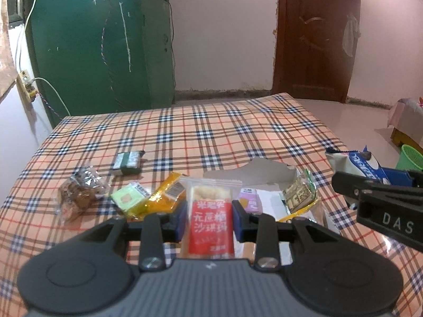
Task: Organize snacks
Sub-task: 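Carry both held packets over the white box, then lower both packets into the white box and open both grippers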
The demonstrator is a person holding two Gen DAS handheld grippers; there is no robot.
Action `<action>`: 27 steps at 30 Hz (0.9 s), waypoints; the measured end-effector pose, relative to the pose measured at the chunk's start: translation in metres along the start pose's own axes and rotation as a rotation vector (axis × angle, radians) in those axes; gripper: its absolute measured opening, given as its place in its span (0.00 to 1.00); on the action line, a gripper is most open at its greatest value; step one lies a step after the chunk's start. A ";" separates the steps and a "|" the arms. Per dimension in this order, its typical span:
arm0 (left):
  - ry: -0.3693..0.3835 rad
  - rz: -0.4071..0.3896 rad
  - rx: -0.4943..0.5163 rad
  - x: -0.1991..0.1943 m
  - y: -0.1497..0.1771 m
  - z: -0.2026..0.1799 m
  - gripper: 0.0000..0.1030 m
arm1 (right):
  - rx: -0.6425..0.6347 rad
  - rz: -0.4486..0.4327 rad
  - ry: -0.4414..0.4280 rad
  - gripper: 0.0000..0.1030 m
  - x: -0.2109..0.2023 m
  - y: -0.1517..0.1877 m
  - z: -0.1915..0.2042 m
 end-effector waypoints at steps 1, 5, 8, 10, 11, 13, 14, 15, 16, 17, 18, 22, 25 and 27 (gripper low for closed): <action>0.000 0.005 0.001 0.003 0.000 -0.001 0.32 | -0.002 0.002 0.000 0.57 0.004 -0.001 0.000; 0.001 0.019 0.002 0.014 -0.001 -0.004 0.32 | -0.006 0.012 -0.001 0.57 0.017 -0.005 0.000; 0.003 0.029 0.005 0.022 -0.002 -0.006 0.32 | -0.009 0.021 -0.002 0.57 0.027 -0.006 -0.001; 0.006 0.034 0.006 0.027 -0.002 -0.007 0.32 | -0.011 0.028 -0.002 0.57 0.034 -0.007 -0.001; 0.007 0.038 0.007 0.029 -0.002 -0.008 0.32 | -0.011 0.031 -0.002 0.57 0.036 -0.007 -0.001; 0.011 0.043 0.008 0.033 -0.002 -0.010 0.32 | -0.012 0.039 -0.005 0.57 0.042 -0.007 -0.001; 0.013 0.045 0.009 0.035 -0.002 -0.011 0.32 | -0.013 0.042 -0.005 0.57 0.046 -0.008 0.000; 0.015 0.047 0.010 0.037 -0.002 -0.011 0.32 | -0.015 0.046 -0.005 0.57 0.049 -0.008 0.000; 0.018 0.052 0.010 0.040 -0.001 -0.012 0.32 | -0.017 0.049 -0.006 0.57 0.051 -0.009 0.000; 0.024 0.056 0.009 0.043 -0.001 -0.013 0.32 | -0.018 0.052 -0.008 0.57 0.054 -0.009 0.001; 0.025 0.061 0.009 0.045 -0.001 -0.013 0.32 | -0.019 0.056 -0.009 0.57 0.057 -0.010 0.001; 0.035 0.072 0.011 0.056 -0.002 -0.015 0.32 | -0.020 0.069 -0.007 0.57 0.069 -0.012 0.000; 0.060 0.067 0.014 0.062 -0.003 -0.020 0.32 | -0.019 0.077 -0.004 0.57 0.077 -0.013 0.000; 0.095 0.061 0.015 0.064 -0.003 -0.022 0.32 | -0.015 0.081 0.000 0.57 0.080 -0.014 -0.002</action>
Point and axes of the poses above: each gripper's, at about its wrist camera, not at the fingertips, and x roughly the way its jaws point, z to its left, y to its underside, the point moved 2 cm from there along x, roughly the way its jaws point, and after that the axes turned 2 degrees about -y, right-handed, at the moved point
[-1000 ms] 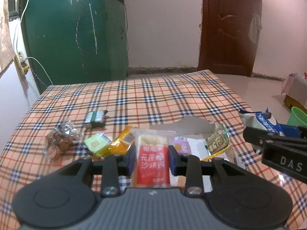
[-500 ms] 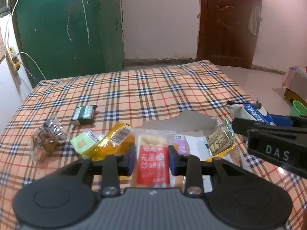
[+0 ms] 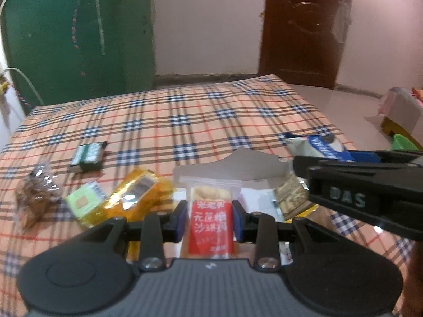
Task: Organize snacks
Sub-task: 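Lower both packets into the white box and open both grippers, then move both grippers back toward the snack pile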
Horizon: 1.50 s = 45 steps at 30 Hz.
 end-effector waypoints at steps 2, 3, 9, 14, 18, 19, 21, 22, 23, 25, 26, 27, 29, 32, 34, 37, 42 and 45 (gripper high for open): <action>0.034 -0.009 0.002 0.002 0.000 -0.002 0.32 | 0.003 -0.002 0.002 0.55 0.003 -0.002 -0.001; 0.052 -0.010 0.006 0.003 0.000 -0.003 0.32 | 0.001 -0.002 0.003 0.55 0.003 -0.003 -0.002; 0.131 -0.019 -0.002 0.002 0.005 -0.002 0.57 | 0.004 -0.012 0.000 0.64 0.007 -0.006 -0.003; 0.097 -0.030 -0.025 -0.005 0.007 0.009 0.61 | 0.020 -0.028 0.014 0.66 -0.005 -0.004 -0.003; 0.046 -0.050 -0.050 -0.017 0.009 0.025 0.66 | 0.017 -0.046 0.013 0.72 -0.018 -0.004 0.001; 0.038 -0.050 -0.062 -0.020 0.010 0.030 0.67 | 0.014 -0.048 0.007 0.74 -0.020 -0.003 0.004; 0.024 -0.044 -0.091 -0.024 0.014 0.040 0.67 | 0.006 -0.052 0.002 0.78 -0.024 -0.002 0.010; 0.014 -0.042 -0.096 -0.026 0.016 0.045 0.67 | 0.001 -0.052 -0.004 0.80 -0.025 -0.001 0.013; 0.001 -0.044 -0.099 -0.029 0.019 0.049 0.67 | -0.003 -0.049 -0.008 0.80 -0.026 0.000 0.018; -0.023 -0.049 -0.101 -0.036 0.024 0.057 0.67 | -0.010 -0.044 -0.020 0.80 -0.026 0.002 0.026; -0.033 -0.052 -0.108 -0.039 0.026 0.062 0.67 | -0.016 -0.041 -0.026 0.80 -0.026 0.004 0.032; -0.039 -0.054 -0.115 -0.043 0.027 0.068 0.67 | -0.022 -0.037 -0.031 0.80 -0.026 0.005 0.037; -0.058 -0.061 -0.125 -0.050 0.030 0.079 0.67 | -0.033 -0.031 -0.045 0.80 -0.027 0.009 0.049; -0.090 -0.073 -0.137 -0.060 0.037 0.095 0.68 | -0.046 -0.025 -0.068 0.80 -0.027 0.013 0.067; -0.105 -0.075 -0.151 -0.065 0.040 0.107 0.68 | -0.057 -0.023 -0.082 0.81 -0.026 0.015 0.081; -0.126 -0.073 -0.174 -0.071 0.048 0.124 0.68 | -0.071 -0.017 -0.102 0.81 -0.023 0.017 0.099; -0.162 -0.074 -0.193 -0.080 0.058 0.146 0.68 | -0.095 -0.008 -0.140 0.82 -0.020 0.021 0.125; -0.183 -0.078 -0.213 -0.081 0.061 0.159 0.71 | -0.110 0.000 -0.158 0.84 -0.015 0.023 0.137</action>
Point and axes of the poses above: each gripper's, at about its wrist camera, not at the fingertips, and x roughly the way its jaws point, z to its left, y to its underside, the point moved 2 cm from there along x, roughly the way its jaws point, and after that the axes turned 2 degrees about -y, right-handed, at the moved point
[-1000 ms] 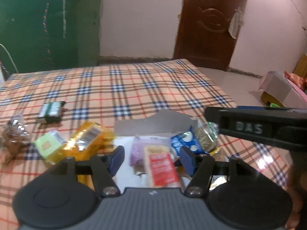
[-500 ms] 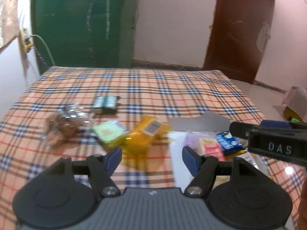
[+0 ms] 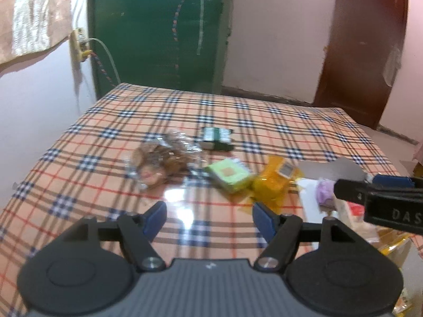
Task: Organize snacks
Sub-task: 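Move both grippers back toward the snack pile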
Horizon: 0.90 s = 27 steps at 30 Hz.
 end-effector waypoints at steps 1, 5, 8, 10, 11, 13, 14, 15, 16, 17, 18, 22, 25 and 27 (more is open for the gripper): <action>-0.007 -0.003 -0.006 0.000 0.000 0.004 0.73 | -0.003 0.003 -0.007 0.85 0.002 0.000 0.003; -0.051 -0.033 0.004 0.007 -0.003 0.021 0.84 | -0.004 0.018 -0.026 0.85 0.006 0.002 0.012; -0.091 -0.069 0.029 0.018 -0.009 0.036 0.94 | -0.010 0.020 -0.030 0.86 0.006 0.004 0.016; -0.114 -0.086 0.049 0.032 -0.016 0.044 0.96 | -0.006 0.022 -0.033 0.87 0.008 0.004 0.015; -0.115 -0.085 0.068 0.040 -0.019 0.047 0.97 | -0.003 0.024 -0.036 0.87 0.010 0.003 0.015; -0.128 -0.083 0.128 0.059 -0.026 0.049 0.98 | 0.000 0.027 -0.043 0.89 0.013 0.003 0.013; -0.133 -0.085 0.164 0.068 -0.029 0.049 0.99 | -0.001 0.027 -0.044 0.89 0.014 0.003 0.013; -0.129 -0.087 0.204 0.078 -0.031 0.048 0.98 | -0.002 0.030 -0.046 0.89 0.015 0.002 0.012; -0.115 -0.084 0.241 0.086 -0.033 0.047 0.98 | 0.000 0.033 -0.049 0.90 0.016 0.002 0.011; -0.098 -0.078 0.276 0.093 -0.034 0.047 0.98 | 0.005 0.035 -0.052 0.91 0.018 0.001 0.010; -0.085 -0.076 0.315 0.100 -0.035 0.045 0.98 | 0.010 0.038 -0.055 0.92 0.020 0.000 0.008; -0.071 -0.080 0.445 0.126 -0.035 0.040 0.99 | 0.032 0.039 -0.053 0.96 0.028 -0.005 0.003; -0.070 -0.066 0.468 0.146 -0.040 0.040 0.99 | 0.050 0.039 -0.055 0.97 0.034 -0.008 0.000; -0.066 -0.064 0.443 0.156 -0.045 0.042 0.98 | 0.056 0.042 -0.054 0.97 0.040 -0.010 0.001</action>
Point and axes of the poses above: each gripper's, at about its wrist camera, not at the fingertips, and x roughly the way its jaws point, z to its left, y to its underside, the point moved 2 cm from there along x, roughly the way its jaws point, and after that the axes turned 2 degrees about -y, right-handed, at the moved point
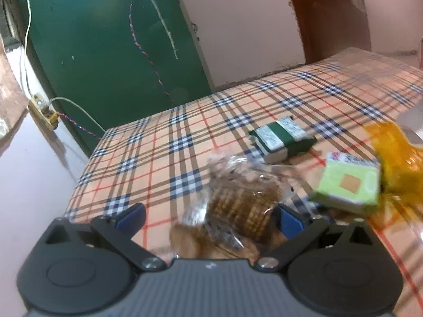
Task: Organize snacks
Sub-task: 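Move both grippers back toward the snack pile, then grasp the clear cookie bag with the left gripper while the right grasps the yellow barcode bag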
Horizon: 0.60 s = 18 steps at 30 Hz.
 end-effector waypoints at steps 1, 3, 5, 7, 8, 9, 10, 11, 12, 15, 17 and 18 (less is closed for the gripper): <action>0.008 0.002 -0.011 0.003 -0.001 0.000 0.97 | 0.006 0.004 -0.001 0.97 0.004 -0.001 0.000; 0.042 0.000 -0.036 0.007 -0.002 -0.001 0.89 | 0.018 0.014 0.000 0.97 0.013 -0.004 0.001; 0.073 -0.005 -0.067 0.005 -0.002 -0.002 0.73 | 0.030 0.022 0.001 0.97 0.022 -0.006 0.004; 0.081 0.000 -0.092 0.004 -0.001 -0.004 0.57 | 0.053 0.028 0.008 0.97 0.032 -0.009 0.007; 0.068 0.000 -0.097 0.003 0.000 -0.006 0.56 | 0.071 0.031 0.013 0.97 0.038 -0.010 0.008; 0.057 -0.002 -0.101 0.001 0.001 -0.008 0.53 | 0.088 0.034 0.019 0.97 0.043 -0.011 0.010; 0.042 0.003 -0.111 -0.001 0.002 -0.008 0.52 | 0.107 0.040 0.025 0.96 0.049 -0.013 0.011; 0.027 0.013 -0.130 -0.004 0.004 -0.008 0.52 | 0.123 0.048 0.033 0.95 0.055 -0.014 0.012; 0.014 0.026 -0.160 -0.006 0.005 -0.007 0.51 | 0.136 0.054 0.038 0.93 0.061 -0.015 0.014; -0.012 0.056 -0.241 -0.017 0.011 -0.003 0.50 | 0.155 0.070 0.072 0.80 0.079 -0.019 0.021; -0.013 0.066 -0.267 -0.025 0.016 -0.002 0.50 | 0.174 0.079 0.103 0.73 0.092 -0.020 0.024; -0.017 0.067 -0.279 -0.029 0.018 -0.002 0.50 | 0.191 0.085 0.109 0.71 0.098 -0.021 0.023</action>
Point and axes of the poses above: each gripper's, at about its wrist camera, not at the fingertips, and x roughly the way its jaws point, z to its left, y to its underside, the point moved 2 cm from there along x, roughly the way its jaws point, and after that the axes turned 2 degrees about -y, right-handed, at the moved point
